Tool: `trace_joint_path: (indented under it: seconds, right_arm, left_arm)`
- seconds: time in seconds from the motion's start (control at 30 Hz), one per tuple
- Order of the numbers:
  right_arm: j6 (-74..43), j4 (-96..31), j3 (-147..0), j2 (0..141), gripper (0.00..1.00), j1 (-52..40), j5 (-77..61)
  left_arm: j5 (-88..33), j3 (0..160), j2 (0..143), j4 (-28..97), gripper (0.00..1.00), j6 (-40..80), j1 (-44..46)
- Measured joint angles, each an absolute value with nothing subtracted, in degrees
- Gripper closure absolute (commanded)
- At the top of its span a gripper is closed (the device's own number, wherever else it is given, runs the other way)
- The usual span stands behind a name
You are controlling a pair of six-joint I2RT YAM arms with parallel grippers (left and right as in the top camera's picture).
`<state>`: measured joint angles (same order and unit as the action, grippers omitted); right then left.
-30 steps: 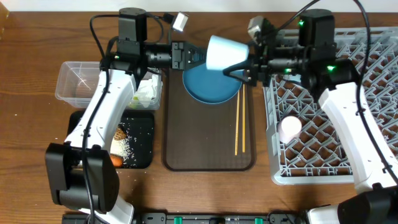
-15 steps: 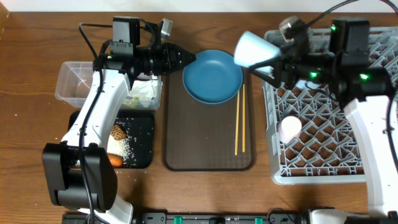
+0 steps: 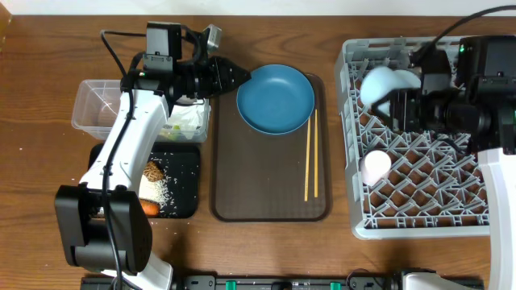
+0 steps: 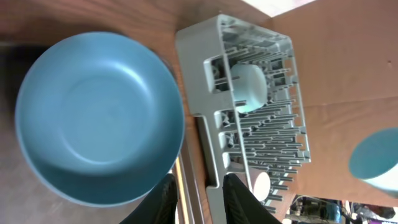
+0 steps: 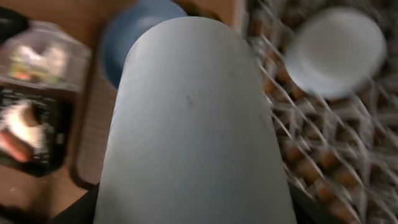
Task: Sort waste into correct bins and load items into the dishwasher rack
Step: 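Carry the light-blue cup right into the dishwasher rack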
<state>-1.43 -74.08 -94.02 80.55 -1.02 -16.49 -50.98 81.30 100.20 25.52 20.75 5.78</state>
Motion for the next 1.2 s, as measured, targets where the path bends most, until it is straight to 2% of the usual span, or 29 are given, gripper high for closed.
trace_joint_path:
  seconds: [0.5,0.93,1.2]
  right_arm:
    - [-3.49,-83.31,-94.04,89.84,0.81,1.26,-5.93]
    - [-2.31,-79.96,-94.04,100.16,0.81,7.70,-5.04]
    - [-2.11,-77.89,-94.04,104.05,0.81,8.29,-4.89]
  left_arm:
    - [-35.94,81.28,100.20,26.94,0.73,20.73,5.78]
    - [-33.06,81.28,100.20,29.63,0.73,20.73,5.78]
    - [-32.77,81.28,100.20,29.63,0.73,20.73,5.78]
